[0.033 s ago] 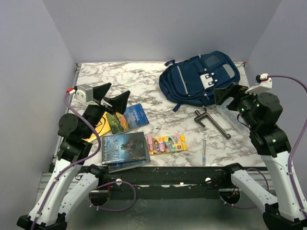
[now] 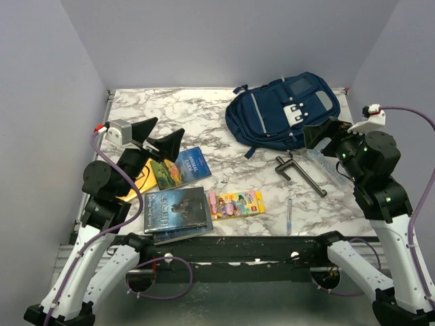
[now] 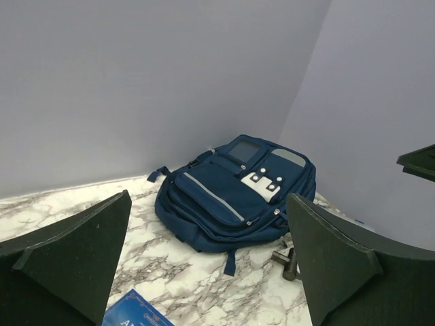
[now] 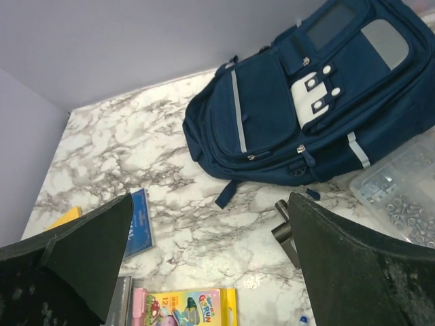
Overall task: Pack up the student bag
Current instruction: Move the student bag to the center of the board.
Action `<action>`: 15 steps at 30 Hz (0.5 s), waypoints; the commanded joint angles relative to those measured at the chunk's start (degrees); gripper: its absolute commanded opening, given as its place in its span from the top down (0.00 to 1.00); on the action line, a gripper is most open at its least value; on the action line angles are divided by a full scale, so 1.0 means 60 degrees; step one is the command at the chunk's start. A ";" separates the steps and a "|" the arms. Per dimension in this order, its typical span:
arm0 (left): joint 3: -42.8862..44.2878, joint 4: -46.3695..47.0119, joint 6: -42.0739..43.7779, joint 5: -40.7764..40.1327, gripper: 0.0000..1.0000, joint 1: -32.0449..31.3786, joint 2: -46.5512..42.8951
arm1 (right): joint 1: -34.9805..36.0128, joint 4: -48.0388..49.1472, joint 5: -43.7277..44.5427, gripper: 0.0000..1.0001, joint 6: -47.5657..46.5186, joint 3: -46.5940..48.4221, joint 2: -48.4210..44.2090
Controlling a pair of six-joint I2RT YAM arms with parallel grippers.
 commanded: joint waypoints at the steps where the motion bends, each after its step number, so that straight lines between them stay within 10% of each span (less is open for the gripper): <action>1: 0.0151 0.0169 -0.0199 0.0236 0.01 -0.0048 0.0264 | -0.0037 -0.0159 0.0080 0.00 0.0160 -0.0046 0.0217; 15: 0.0161 0.0049 -0.0352 0.0095 0.01 -0.0258 0.1340 | -0.0036 0.1251 -0.2215 0.00 0.0955 -0.0928 0.3827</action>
